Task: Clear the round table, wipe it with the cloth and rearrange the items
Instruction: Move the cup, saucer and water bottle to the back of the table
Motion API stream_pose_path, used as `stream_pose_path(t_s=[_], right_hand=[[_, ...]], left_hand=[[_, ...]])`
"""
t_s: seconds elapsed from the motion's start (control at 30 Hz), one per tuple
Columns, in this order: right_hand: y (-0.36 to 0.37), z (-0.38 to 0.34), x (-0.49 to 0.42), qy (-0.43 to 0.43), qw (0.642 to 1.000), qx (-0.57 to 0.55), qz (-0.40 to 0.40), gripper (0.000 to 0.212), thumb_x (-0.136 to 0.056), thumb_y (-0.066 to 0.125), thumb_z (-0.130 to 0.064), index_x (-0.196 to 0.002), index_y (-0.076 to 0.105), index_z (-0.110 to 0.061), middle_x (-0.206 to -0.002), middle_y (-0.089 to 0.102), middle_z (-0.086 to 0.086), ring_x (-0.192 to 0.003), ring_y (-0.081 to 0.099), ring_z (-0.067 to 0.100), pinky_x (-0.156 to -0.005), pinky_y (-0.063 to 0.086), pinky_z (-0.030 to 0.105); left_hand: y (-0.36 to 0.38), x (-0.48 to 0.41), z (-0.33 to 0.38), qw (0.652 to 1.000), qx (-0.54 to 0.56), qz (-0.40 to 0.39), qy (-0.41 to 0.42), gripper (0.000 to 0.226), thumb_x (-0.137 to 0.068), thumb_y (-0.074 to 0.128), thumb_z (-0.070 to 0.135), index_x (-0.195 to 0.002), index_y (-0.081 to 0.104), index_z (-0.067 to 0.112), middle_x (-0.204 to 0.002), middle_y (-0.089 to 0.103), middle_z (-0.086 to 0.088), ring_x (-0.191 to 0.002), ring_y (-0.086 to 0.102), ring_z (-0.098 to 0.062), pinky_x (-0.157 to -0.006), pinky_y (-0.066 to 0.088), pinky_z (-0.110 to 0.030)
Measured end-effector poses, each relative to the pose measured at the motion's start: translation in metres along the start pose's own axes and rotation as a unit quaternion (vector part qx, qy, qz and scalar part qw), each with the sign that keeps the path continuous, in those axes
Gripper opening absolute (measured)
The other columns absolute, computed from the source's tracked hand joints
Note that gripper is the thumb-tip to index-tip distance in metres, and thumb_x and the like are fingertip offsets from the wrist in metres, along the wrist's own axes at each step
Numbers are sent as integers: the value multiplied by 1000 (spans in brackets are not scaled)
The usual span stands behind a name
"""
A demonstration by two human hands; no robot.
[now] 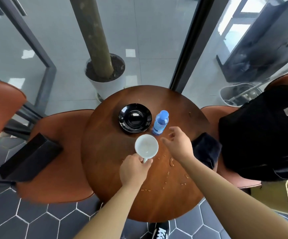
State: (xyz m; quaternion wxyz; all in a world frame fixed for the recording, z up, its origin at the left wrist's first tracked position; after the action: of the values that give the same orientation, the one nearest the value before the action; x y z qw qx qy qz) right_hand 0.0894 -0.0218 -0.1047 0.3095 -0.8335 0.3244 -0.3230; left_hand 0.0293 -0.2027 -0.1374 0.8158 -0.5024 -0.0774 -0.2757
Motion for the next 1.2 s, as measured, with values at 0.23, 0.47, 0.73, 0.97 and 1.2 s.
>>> stream_pose_path(t_s=[0.23, 0.47, 0.73, 0.97, 1.2], right_hand=[[22, 2, -17, 37, 999, -10, -10, 66, -83, 75, -46, -134, 46, -17, -108, 58, -7, -94, 62, 17, -81, 57, 41], [23, -7, -36, 13, 994, -87, 62, 92, -72, 84, -45, -149, 36, -25, -146, 46, -1, -120, 56, 18, -95, 51, 40], [32, -10, -44, 5, 987, -149, 65, 80, -67, 90, -34, -135, 47, -32, -126, 61, -12, -110, 60, 12, -93, 51, 35], [56, 20, -36, 81, 994, -65, 16, 75, -76, 81, -27, -142, 47, -17, -132, 58, 3, -117, 59, 23, -93, 50, 37], [89, 18, -16, 19, 991, 134, -8, 76, -77, 78, -50, -141, 53, -17, -148, 41, -1, -136, 33, 24, -102, 45, 38]], left_hand=[[29, -3, -16, 992, 116, -15, -37, 29, -95, 60, 38, -84, 76, 16, -78, 69, 5, -79, 66, -14, -66, 55, -32], [27, -6, -28, 968, 246, -12, -57, 16, -98, 61, 25, -90, 73, 19, -99, 67, 0, -68, 74, -16, -57, 55, -17], [1, -16, -61, 962, 274, -1, -18, 14, -96, 65, 20, -94, 78, 15, -97, 73, 1, -75, 75, -8, -73, 63, -34], [-23, -26, -105, 944, 327, 26, -40, 10, -94, 68, 15, -94, 77, 20, -104, 72, 1, -83, 76, -13, -80, 63, -36], [-65, -62, -132, 922, 373, 76, -69, 14, -94, 67, 11, -103, 76, 7, -103, 74, -3, -85, 76, -12, -82, 61, -31]])
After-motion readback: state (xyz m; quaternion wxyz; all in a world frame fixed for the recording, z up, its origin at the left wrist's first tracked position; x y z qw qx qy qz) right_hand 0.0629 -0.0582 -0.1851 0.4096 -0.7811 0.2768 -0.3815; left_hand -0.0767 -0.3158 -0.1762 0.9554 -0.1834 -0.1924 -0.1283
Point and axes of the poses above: each hand's wrist, its own x-axis away from the middle knuckle, its own y-axis out of the palm, z = x × y, the point moved 5 cm from there along -x, towards the middle knuckle
